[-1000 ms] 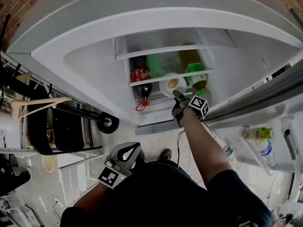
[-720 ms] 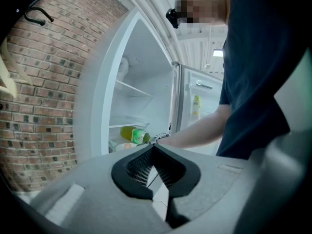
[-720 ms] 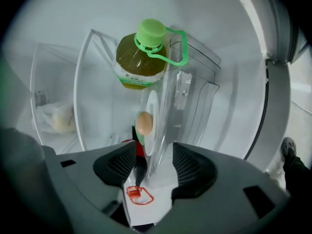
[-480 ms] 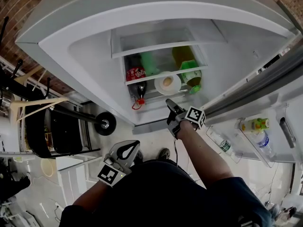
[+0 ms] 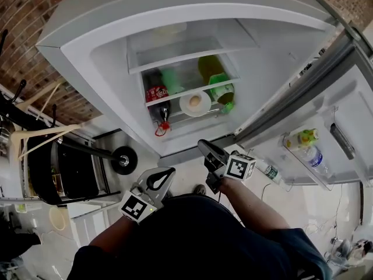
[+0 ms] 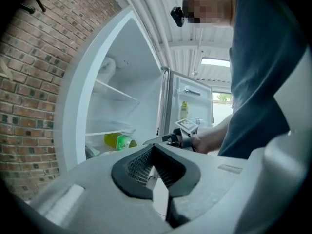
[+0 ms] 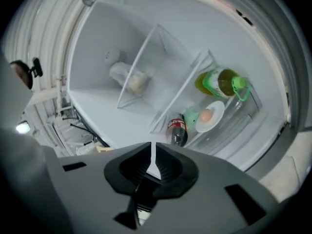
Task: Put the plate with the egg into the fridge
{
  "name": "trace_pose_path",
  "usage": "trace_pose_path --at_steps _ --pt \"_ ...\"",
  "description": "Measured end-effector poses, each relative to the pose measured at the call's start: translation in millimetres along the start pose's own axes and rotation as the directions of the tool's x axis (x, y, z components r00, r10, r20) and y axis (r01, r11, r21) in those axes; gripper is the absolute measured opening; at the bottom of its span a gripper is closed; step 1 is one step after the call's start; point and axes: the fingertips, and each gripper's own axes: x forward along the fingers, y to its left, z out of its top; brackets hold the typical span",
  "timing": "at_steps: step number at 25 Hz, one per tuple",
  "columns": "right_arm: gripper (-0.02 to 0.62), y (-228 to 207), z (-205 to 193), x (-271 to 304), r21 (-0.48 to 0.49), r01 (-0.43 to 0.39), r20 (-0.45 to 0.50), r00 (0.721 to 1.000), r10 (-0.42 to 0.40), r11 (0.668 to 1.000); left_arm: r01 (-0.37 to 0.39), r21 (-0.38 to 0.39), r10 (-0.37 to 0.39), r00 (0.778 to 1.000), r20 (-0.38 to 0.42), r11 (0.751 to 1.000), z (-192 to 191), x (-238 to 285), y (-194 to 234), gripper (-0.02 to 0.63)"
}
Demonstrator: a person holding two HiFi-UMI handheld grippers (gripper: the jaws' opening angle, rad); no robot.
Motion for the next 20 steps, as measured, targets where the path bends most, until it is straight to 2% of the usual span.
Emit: trace_pose_path --at_steps 3,6,8,12,13,16,20 --pt "0.023 29 -11 -10 -0.143 -0.043 -0.041 0.998 0.038 0.989 0.033 -0.002 -0.033 0.999 0.008 0.999 4 5 -4 0.002" --pt "0.018 52 -20 -18 -0.280 -0.080 -0.075 0.995 0.061 0.957 0.062 0.007 -0.062 0.998 0.012 0.998 7 8 -8 0.002" --pt "0.015 66 -24 -23 -0.380 -0.097 -0.089 0.994 0.068 0.920 0.076 0.010 -0.076 0.997 0.013 0.997 9 9 -10 0.002" --pt "0.011 90 -29 -29 -0.562 -0.126 -0.098 0.991 0.086 0.818 0.101 0.018 -0.101 0.995 0.014 0.995 12 11 -12 0.002" --pt "0.011 91 -30 -30 -0.589 -0.117 -0.092 0.993 0.077 0.800 0.105 0.018 -0.105 0.994 0.013 0.994 13 11 -13 0.002" --pt "0.011 90 -34 -35 -0.629 -0.080 -0.086 0.996 0.033 0.773 0.118 0.020 -0.119 0.993 0.015 0.993 14 14 -14 0.002" --pt "0.009 96 -39 -34 -0.694 -0.088 -0.088 0.995 0.038 0.715 0.138 0.030 -0.138 0.990 0.001 0.990 11 15 -15 0.002"
